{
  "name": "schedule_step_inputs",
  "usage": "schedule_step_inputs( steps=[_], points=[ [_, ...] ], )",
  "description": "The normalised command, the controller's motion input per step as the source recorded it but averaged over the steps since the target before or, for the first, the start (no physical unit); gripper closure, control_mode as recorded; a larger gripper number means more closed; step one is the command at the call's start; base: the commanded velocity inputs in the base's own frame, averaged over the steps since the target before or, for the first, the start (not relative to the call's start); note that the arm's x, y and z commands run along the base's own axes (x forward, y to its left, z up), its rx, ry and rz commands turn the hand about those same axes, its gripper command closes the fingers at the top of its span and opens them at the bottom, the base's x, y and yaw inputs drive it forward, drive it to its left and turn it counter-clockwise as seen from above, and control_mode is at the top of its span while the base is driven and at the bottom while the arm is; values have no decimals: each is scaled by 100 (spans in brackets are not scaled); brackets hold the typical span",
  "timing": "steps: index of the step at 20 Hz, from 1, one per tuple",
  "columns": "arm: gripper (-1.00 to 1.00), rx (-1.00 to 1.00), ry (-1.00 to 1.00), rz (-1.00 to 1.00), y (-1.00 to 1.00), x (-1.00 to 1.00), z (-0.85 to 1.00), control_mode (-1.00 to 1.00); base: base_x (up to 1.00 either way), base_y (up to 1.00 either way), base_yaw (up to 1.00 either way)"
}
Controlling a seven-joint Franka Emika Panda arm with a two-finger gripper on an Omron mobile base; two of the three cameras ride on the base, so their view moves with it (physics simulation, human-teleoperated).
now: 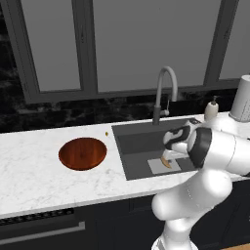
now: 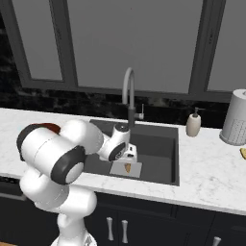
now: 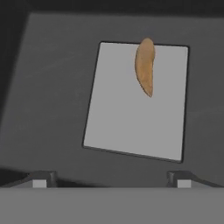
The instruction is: Pick the sweet potato from the sink and place it in the bowl. Then pick the bowl and place it in the microwave. Then close the microwave door and press the start button.
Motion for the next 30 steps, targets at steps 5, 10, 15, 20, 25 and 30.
schedule_step_inputs(
  steps=[5,10,15,20,25,30],
  points=[
    [-100,0,0,0,0,18,-2,-100,0,0,0],
    [-100,0,0,0,0,28,-16,-100,0,0,0],
    [-100,0,0,0,0,24,-31,-100,0,0,0],
    [-100,0,0,0,-3,28,-31,-100,0,0,0],
    [-100,0,0,0,-6,32,-25,-100,0,0,0],
    [-100,0,0,0,-5,32,-26,-100,0,0,0]
  ],
)
